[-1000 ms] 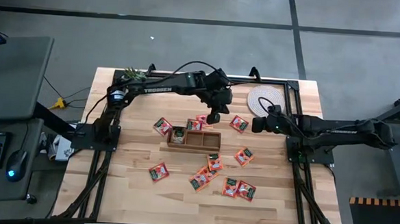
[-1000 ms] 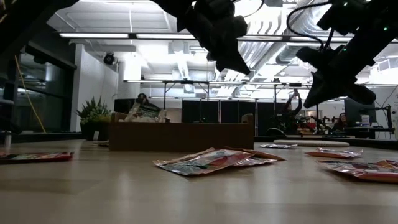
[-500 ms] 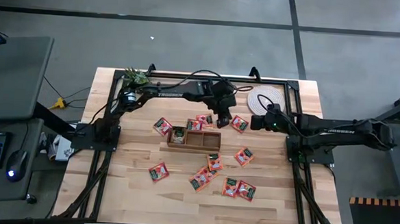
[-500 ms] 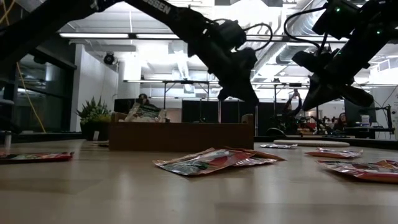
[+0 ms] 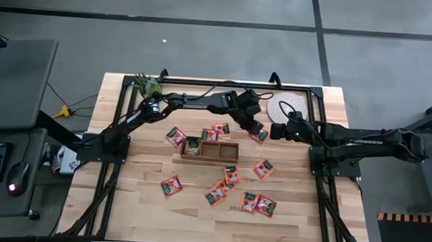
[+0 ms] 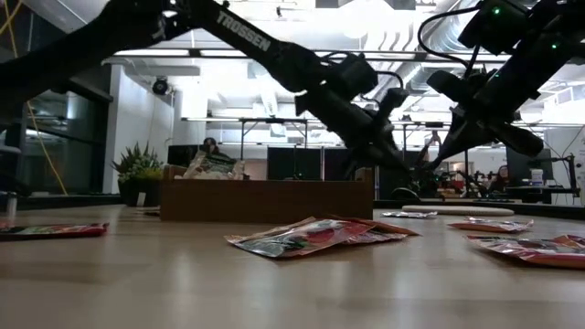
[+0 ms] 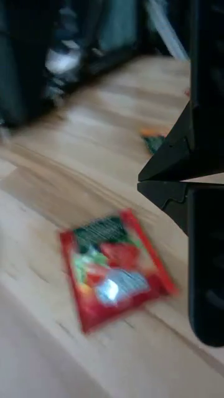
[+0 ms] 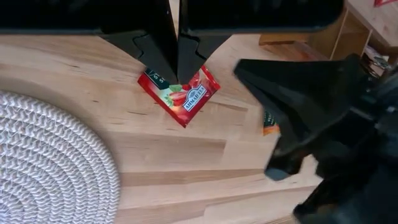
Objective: Pick & Place Tea
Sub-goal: Put the red tea bag into the middle section of the brown wooden organizer
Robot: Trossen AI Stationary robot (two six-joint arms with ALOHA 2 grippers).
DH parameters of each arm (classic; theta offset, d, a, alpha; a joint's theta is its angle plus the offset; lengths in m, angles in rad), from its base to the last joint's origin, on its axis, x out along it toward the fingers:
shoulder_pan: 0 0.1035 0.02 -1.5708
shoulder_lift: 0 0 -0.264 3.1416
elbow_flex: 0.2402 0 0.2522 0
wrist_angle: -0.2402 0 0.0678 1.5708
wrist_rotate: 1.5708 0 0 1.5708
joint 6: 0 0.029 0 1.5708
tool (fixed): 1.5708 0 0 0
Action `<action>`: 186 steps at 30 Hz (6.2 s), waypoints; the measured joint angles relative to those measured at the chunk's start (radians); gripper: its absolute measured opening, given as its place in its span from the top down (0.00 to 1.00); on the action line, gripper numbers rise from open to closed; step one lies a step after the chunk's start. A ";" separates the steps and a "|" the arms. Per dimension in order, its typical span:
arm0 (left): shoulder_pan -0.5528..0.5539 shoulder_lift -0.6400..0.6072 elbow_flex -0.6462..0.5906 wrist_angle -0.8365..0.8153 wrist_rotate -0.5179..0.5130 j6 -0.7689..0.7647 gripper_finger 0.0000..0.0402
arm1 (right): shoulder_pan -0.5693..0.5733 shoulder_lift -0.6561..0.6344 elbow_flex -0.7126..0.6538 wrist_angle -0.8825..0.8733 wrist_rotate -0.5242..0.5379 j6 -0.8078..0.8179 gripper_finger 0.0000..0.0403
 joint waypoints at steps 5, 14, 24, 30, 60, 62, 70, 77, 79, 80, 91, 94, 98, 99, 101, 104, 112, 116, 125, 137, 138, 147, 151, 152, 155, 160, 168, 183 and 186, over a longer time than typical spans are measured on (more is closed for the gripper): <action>0.013 0.022 0.010 -0.026 0.002 -0.139 1.00 | 0.000 0.000 0.000 0.000 0.001 0.007 1.00; 0.027 0.043 0.012 -0.058 -0.053 -0.148 1.00 | 0.018 0.000 0.000 0.000 -0.002 0.027 1.00; 0.025 0.093 0.012 -0.054 -0.079 -0.180 1.00 | 0.021 0.000 0.000 0.012 -0.017 0.034 1.00; 0.025 0.091 0.013 -0.086 -0.118 -0.162 1.00 | 0.039 0.000 0.000 0.049 -0.057 0.033 1.00; 0.026 0.092 0.011 -0.083 -0.128 -0.170 1.00 | 0.062 0.418 -0.002 0.197 -0.058 0.336 0.39; 0.026 0.092 0.011 -0.082 -0.125 -0.170 1.00 | 0.062 0.461 -0.002 0.229 -0.053 0.342 0.39; 0.029 0.093 0.010 -0.083 -0.110 -0.170 1.00 | 0.063 0.546 0.002 0.311 0.011 0.381 0.39; 0.030 0.093 0.010 -0.080 -0.117 -0.174 1.00 | 0.038 0.547 -0.002 0.324 0.020 0.370 0.48; 0.030 0.093 0.010 -0.079 -0.118 -0.174 1.00 | 0.034 0.548 -0.003 0.326 0.025 0.369 0.54; 0.030 0.093 0.010 -0.079 -0.118 -0.174 1.00 | 0.033 0.549 -0.003 0.326 0.030 0.368 0.58; 0.030 0.093 0.010 -0.079 -0.100 -0.167 1.00 | 0.021 0.549 -0.003 0.344 0.058 0.276 0.98; 0.030 0.093 0.010 -0.080 -0.098 -0.167 1.00 | 0.020 0.549 -0.003 0.341 0.064 0.265 0.98; 0.029 0.093 0.010 -0.079 -0.097 -0.160 1.00 | 0.020 0.549 -0.003 0.339 0.054 0.240 0.99; 0.029 0.093 0.010 -0.079 -0.100 -0.158 1.00 | 0.020 0.549 -0.003 0.338 0.049 0.238 1.00; 0.031 0.093 0.010 -0.075 -0.101 -0.155 1.00 | 0.026 0.549 -0.003 0.337 0.048 0.231 1.00; 0.041 0.096 0.007 -0.035 -0.072 -0.135 1.00 | 0.037 0.549 -0.003 0.337 0.054 0.227 1.00; 0.068 0.099 0.006 -0.011 -0.026 -0.159 1.00 | 0.043 0.519 -0.003 0.320 0.053 0.201 1.00; 0.070 0.098 0.009 -0.062 0.000 -0.154 1.00 | 0.046 0.452 -0.002 0.242 0.072 0.216 1.00; 0.063 0.095 0.010 -0.067 -0.026 -0.148 1.00 | 0.055 0.361 -0.003 0.142 0.039 0.250 0.98; 0.063 0.095 0.010 -0.066 -0.026 -0.144 1.00 | 0.021 0.436 -0.002 0.230 0.054 0.289 0.59; 0.063 0.095 0.010 -0.066 -0.026 -0.145 1.00 | 0.016 0.448 -0.002 0.251 0.048 0.288 0.56; 0.067 0.095 0.009 -0.068 -0.002 -0.138 1.00 | 0.013 0.599 0.002 0.413 0.019 0.303 0.47; 0.068 0.095 0.009 -0.068 0.006 -0.138 1.00 | 0.017 0.609 0.002 0.421 0.042 0.319 0.51; 0.067 0.095 0.009 -0.068 0.009 -0.139 1.00 | 0.016 0.609 0.002 0.421 0.041 0.319 0.53; 0.067 0.095 0.009 -0.068 0.012 -0.144 1.00 | 0.017 0.610 0.000 0.419 0.036 0.317 0.62; 0.065 0.095 0.009 -0.066 0.007 -0.144 1.00 | 0.016 0.613 -0.001 0.409 0.035 0.285 0.86; 0.063 0.095 0.009 -0.064 0.008 -0.125 1.00 | 0.016 0.613 -0.002 0.409 0.024 0.201 0.99; 0.092 0.095 0.009 -0.058 0.144 -0.058 0.95 | 0.019 0.524 -0.003 0.321 -0.006 0.132 1.00; 0.104 0.095 0.009 -0.050 0.159 -0.047 0.94 | 0.032 0.491 -0.003 0.274 0.017 0.128 1.00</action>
